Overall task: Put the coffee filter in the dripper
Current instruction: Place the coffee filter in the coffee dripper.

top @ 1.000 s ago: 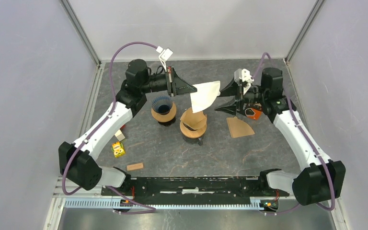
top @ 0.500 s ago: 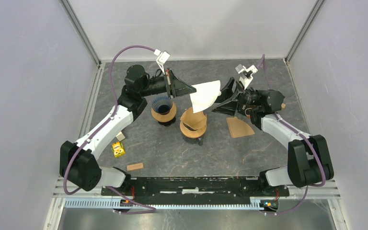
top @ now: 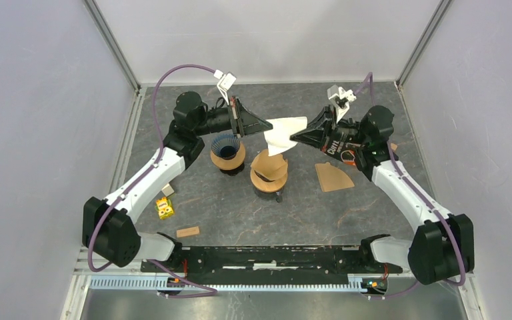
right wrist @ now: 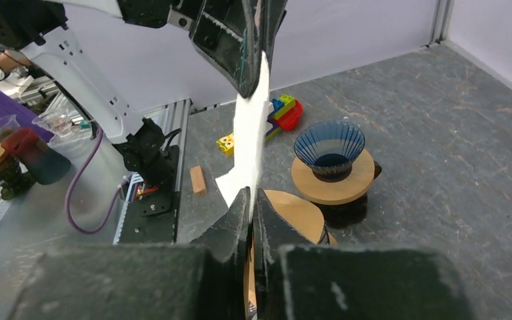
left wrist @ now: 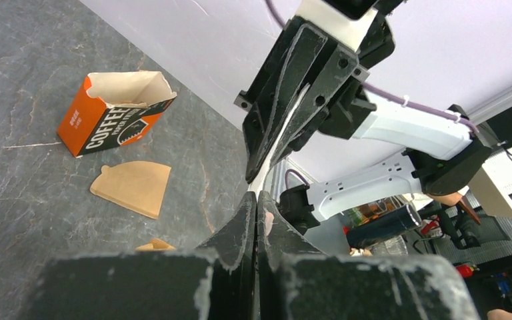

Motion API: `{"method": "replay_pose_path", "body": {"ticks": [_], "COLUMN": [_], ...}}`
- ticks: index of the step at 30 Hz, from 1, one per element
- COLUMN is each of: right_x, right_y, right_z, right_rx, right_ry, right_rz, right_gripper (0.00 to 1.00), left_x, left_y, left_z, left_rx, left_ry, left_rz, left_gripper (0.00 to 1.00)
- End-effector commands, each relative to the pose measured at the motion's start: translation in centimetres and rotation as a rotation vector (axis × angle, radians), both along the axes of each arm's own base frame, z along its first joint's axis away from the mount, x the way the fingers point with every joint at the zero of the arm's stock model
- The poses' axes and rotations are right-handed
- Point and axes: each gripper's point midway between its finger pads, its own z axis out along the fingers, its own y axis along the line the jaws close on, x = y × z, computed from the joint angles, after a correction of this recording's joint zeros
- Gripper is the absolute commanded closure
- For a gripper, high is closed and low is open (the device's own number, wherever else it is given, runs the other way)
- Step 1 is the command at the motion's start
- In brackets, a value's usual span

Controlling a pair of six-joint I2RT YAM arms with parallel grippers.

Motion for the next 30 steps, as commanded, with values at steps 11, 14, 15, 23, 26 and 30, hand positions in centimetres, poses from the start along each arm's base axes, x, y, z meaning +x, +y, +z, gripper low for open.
{"method": "replay_pose_path", "body": {"ticks": [11, 14, 15, 23, 26, 30], "right_x": [0.7, -0.3, -0.6, -1.8, -2.1, -2.6], "right_y": [-0.2, 0.7, 1.0, 2.8, 3.0, 3.1], "right_z": [-0.9, -1.2, -1.2, -1.0, -0.7, -0.4], "right_rx": [-0.446, -0.489, -0.496, -0.503, -0.494, -0.477], "right_ry": [-0.239, -0.266, -0.279, -0.303, -0.310, -0.321], "right_rz": [-0.100, -0.067, -0.059, 0.007, 0.019, 0.036], "right_gripper": [1.00, 1.00, 1.00, 1.00, 1.00, 1.00], "left_x": [-0.2, -0.4, -0.7, -3.8, -4.3, -4.1], "left_y": [2.3, 2.6, 2.5, 0.4, 0.0, -0.5], "left_z": [2.0, 2.9, 2.9, 1.3, 0.3, -0.8], "left_rx": [0.261, 0.342, 0.372, 0.531, 0.564, 0.597], "left_ry": [-0.402, -0.518, -0.551, -0.706, -0.732, -0.743], "left_rz": [0.027, 0.026, 0.011, -0.155, -0.185, -0.195], "left_gripper": [0.35, 0.27, 0.25, 0.27, 0.31, 0.34]}}
